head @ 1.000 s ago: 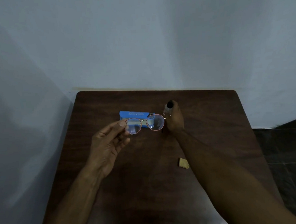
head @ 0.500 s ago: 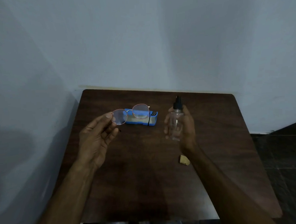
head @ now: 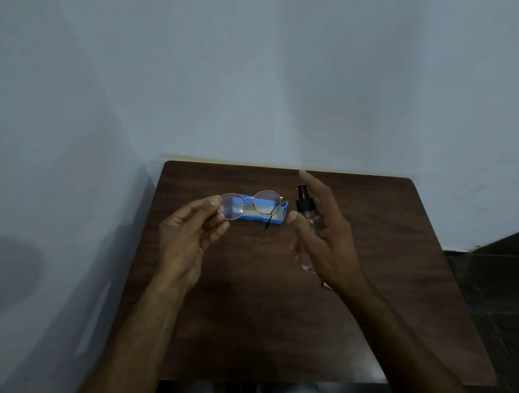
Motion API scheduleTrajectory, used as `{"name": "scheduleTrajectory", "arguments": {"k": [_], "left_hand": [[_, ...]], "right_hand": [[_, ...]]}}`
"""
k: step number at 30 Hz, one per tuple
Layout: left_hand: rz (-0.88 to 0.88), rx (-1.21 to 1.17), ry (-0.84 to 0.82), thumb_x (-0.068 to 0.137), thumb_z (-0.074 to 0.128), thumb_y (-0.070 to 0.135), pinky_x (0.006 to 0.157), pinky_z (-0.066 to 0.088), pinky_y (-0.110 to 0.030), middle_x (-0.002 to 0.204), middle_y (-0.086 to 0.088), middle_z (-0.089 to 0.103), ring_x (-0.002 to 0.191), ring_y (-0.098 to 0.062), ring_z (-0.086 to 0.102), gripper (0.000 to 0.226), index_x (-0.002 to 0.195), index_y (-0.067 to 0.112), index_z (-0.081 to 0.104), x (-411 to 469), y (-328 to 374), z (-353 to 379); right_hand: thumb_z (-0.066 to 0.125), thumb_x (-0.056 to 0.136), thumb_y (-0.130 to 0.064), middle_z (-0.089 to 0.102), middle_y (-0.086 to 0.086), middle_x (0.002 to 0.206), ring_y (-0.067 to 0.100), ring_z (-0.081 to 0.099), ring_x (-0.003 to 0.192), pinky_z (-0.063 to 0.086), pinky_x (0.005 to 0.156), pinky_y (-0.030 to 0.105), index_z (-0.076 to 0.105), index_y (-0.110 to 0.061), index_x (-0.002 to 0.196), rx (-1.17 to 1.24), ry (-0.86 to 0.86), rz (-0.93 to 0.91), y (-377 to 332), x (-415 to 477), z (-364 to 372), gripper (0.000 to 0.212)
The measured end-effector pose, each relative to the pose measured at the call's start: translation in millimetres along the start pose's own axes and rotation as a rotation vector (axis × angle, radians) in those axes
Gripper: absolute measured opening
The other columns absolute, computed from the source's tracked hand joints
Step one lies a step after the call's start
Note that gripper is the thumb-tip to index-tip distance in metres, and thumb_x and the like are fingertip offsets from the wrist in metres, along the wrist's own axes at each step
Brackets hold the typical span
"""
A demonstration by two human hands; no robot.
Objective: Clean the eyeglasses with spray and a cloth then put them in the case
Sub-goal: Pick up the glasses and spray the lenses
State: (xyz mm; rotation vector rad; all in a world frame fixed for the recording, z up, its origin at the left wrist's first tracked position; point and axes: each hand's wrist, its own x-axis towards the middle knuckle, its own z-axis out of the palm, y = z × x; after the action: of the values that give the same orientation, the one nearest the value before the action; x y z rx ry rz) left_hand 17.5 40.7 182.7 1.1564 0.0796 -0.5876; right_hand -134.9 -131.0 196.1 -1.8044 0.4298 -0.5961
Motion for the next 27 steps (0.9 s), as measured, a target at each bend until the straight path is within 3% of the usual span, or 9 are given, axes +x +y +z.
{"name": "scheduleTrajectory", "arguments": {"k": [3, 4, 6, 9, 15, 19, 27], "left_hand": [[-0.001, 0.001, 0.002, 0.091, 0.074, 0.012, 0.069, 0.064, -0.024, 0.086, -0.003, 0.078, 0.076, -0.009, 0.073, 0.02, 0.11, 0.008, 0.078, -1.8, 1.3, 0.9], [-0.002, 0.0, -0.001, 0.087, 0.076, 0.014, 0.069, 0.064, -0.025, 0.086, -0.003, 0.078, 0.076, -0.009, 0.073, 0.024, 0.11, 0.008, 0.078, -2.7, 2.4, 1.6], [-0.003, -0.007, -0.013, 0.079, 0.078, 0.02, 0.069, 0.063, -0.025, 0.086, -0.002, 0.078, 0.077, -0.009, 0.073, 0.034, 0.111, 0.009, 0.078, -3.6, 4.3, 1.9], [0.001, 0.003, -0.018, 0.075, 0.079, 0.023, 0.069, 0.063, -0.025, 0.087, -0.003, 0.078, 0.079, -0.01, 0.073, 0.039, 0.111, 0.01, 0.079, -3.4, 5.4, 0.4], [-0.027, 0.005, 0.005, 0.091, 0.073, 0.012, 0.067, 0.063, -0.024, 0.089, -0.003, 0.079, 0.08, -0.009, 0.072, 0.019, 0.109, 0.011, 0.079, -1.3, 4.7, -1.5], [-0.031, 0.004, 0.01, 0.093, 0.074, 0.013, 0.068, 0.063, -0.024, 0.088, -0.002, 0.078, 0.078, -0.008, 0.072, 0.015, 0.106, 0.013, 0.08, -0.9, 4.3, -5.0], [-0.043, 0.015, 0.014, 0.093, 0.074, 0.011, 0.066, 0.063, -0.024, 0.086, -0.002, 0.079, 0.076, -0.008, 0.072, 0.014, 0.105, 0.012, 0.08, -4.9, 1.7, -7.2]], "right_hand": [[0.064, 0.103, -0.017, 0.068, -0.005, 0.119, -0.003, 0.061, 0.081, 0.051, 0.07, 0.014, 0.036, -0.043, 0.159, -0.455, -0.003, -0.111, 1.0, 3.2, 0.3, 0.067], [0.065, 0.102, -0.021, 0.066, -0.008, 0.126, -0.004, 0.058, 0.085, 0.047, 0.071, 0.011, 0.037, -0.042, 0.158, -0.558, -0.002, -0.131, 1.1, 4.2, 1.6, 0.067], [0.064, 0.1, -0.025, 0.063, -0.009, 0.137, -0.001, 0.062, 0.091, 0.051, 0.068, 0.018, 0.038, -0.04, 0.156, -0.67, -0.004, -0.162, 1.7, 3.3, 6.1, 0.063], [0.064, 0.102, -0.026, 0.062, -0.003, 0.14, 0.013, 0.07, 0.097, 0.058, 0.062, 0.034, 0.04, -0.036, 0.152, -0.736, 0.011, -0.19, 5.8, 1.7, 11.9, 0.056], [0.063, 0.104, -0.025, 0.063, 0.004, 0.14, 0.02, 0.071, 0.102, 0.058, 0.06, 0.035, 0.039, -0.033, 0.15, -0.797, 0.012, -0.178, 11.7, 3.6, 19.1, 0.052], [0.066, 0.102, -0.023, 0.062, 0.0, 0.141, 0.018, 0.072, 0.095, 0.059, 0.062, 0.039, 0.036, -0.036, 0.149, -0.787, 0.043, -0.158, 11.3, 4.0, 21.9, 0.057], [0.068, 0.098, -0.019, 0.064, -0.001, 0.136, 0.016, 0.071, 0.087, 0.052, 0.057, 0.031, 0.041, -0.033, 0.151, -0.789, 0.06, -0.167, 9.4, 7.4, 28.6, 0.061]]}}
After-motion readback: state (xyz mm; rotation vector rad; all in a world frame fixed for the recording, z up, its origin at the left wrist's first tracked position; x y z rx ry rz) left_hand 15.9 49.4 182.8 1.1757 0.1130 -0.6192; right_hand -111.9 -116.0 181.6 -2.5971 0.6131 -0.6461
